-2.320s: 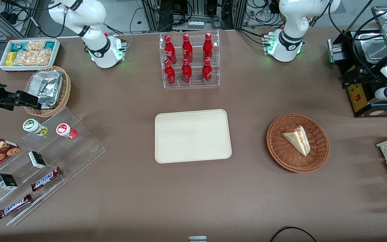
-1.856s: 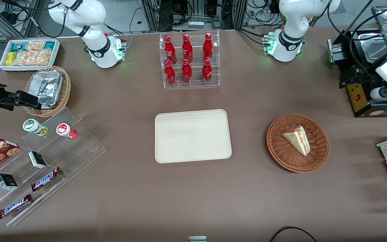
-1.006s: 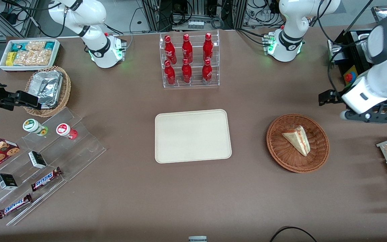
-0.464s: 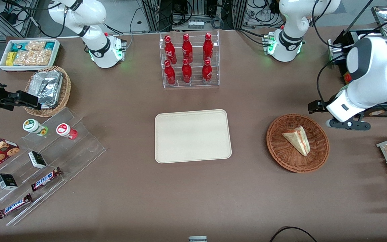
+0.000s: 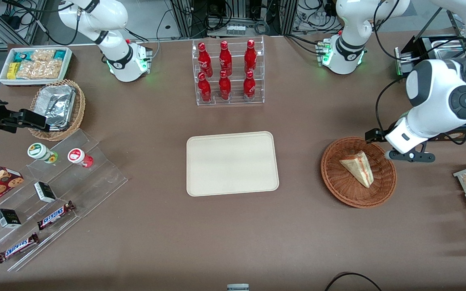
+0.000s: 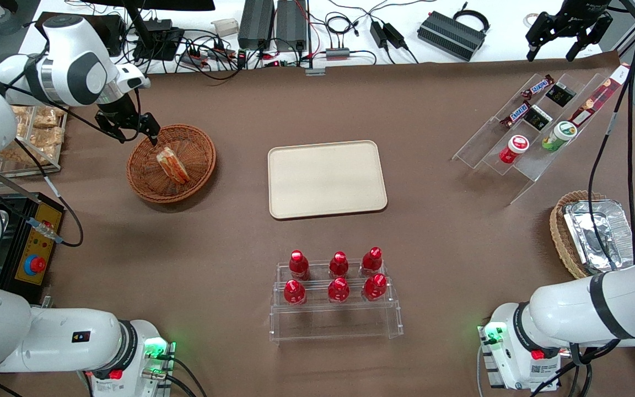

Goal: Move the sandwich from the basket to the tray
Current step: 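Lower the open left gripper onto the sandwich and close on it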

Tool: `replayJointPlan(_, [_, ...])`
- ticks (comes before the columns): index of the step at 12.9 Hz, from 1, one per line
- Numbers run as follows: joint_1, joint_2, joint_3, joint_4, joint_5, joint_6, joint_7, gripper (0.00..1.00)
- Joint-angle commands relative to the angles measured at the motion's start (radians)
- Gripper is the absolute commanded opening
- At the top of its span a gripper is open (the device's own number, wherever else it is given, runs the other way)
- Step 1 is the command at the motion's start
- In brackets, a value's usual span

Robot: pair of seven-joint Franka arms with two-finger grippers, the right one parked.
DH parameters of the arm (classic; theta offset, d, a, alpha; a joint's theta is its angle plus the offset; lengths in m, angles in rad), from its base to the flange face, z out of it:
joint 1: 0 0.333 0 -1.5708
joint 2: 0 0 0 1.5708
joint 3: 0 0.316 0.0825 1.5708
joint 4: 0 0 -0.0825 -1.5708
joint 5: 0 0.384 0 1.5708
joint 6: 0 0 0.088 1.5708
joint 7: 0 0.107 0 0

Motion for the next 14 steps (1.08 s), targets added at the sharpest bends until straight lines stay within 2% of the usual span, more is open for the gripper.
replayJointPlan(1, [0.001, 0.001, -0.002, -0.046, 0.003, 0.075, -0.048, 1.00])
replayJointPlan(5, [0.001, 0.031, -0.002, -0.066, -0.004, 0.123, -0.227, 1.00])
replayJointPlan(10, [-0.038, 0.077, -0.006, -0.052, -0.006, 0.169, -0.691, 1.00])
replayJointPlan(14, [-0.055, 0.115, -0.006, -0.045, -0.006, 0.220, -0.731, 1.00])
